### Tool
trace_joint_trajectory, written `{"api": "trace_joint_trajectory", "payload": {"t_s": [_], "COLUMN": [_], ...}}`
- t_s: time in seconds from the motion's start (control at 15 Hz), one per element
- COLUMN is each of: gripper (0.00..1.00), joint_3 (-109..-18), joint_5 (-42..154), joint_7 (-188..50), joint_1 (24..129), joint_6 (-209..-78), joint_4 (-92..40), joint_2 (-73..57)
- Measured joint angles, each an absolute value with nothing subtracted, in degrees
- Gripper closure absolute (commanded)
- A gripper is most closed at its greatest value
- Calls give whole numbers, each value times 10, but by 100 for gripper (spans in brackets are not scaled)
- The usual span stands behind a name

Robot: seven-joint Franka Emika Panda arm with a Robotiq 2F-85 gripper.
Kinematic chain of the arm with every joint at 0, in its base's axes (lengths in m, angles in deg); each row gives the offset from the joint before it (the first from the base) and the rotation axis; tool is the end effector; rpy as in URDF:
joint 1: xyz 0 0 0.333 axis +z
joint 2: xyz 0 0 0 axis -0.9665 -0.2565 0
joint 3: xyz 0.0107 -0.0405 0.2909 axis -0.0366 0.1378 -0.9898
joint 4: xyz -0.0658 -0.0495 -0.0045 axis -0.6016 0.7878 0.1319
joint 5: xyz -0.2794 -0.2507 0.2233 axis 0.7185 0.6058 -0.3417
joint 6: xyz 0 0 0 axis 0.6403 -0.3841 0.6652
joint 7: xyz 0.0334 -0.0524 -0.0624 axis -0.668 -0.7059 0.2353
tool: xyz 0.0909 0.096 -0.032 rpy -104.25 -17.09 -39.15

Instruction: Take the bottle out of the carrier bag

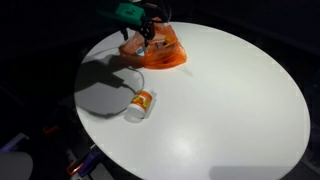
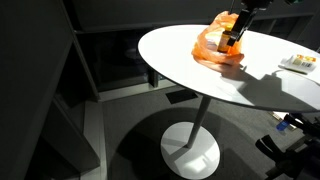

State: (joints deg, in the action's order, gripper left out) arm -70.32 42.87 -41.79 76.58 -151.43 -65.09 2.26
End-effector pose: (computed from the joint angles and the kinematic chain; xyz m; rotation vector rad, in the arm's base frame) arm 0.5597 0.0423 0.2269 -2.9928 -0.4945 -0.1549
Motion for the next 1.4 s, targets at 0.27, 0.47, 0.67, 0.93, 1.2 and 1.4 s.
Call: {"api": "trace_joint_trajectory", "payload": {"t_s": [0.27,0.47,0.67,0.93,1.2,1.4], "gripper": [0,21,47,76,76,76], "joint_3": [-710,-715,-722,-725,-725,-725], "joint_5": [406,403,403,404,407,417], "joint_7": [-375,-360,-355,-354,-355,-361], "joint_1": [764,758,751,746,745,745], "joint_6": [-1535,-1543,-1546,-1546,-1546,-1545], "joint_4": [-648,-643,-634,-622,-616,-616], "joint_2": [-10,-32,-48,-57,-52,-35]}}
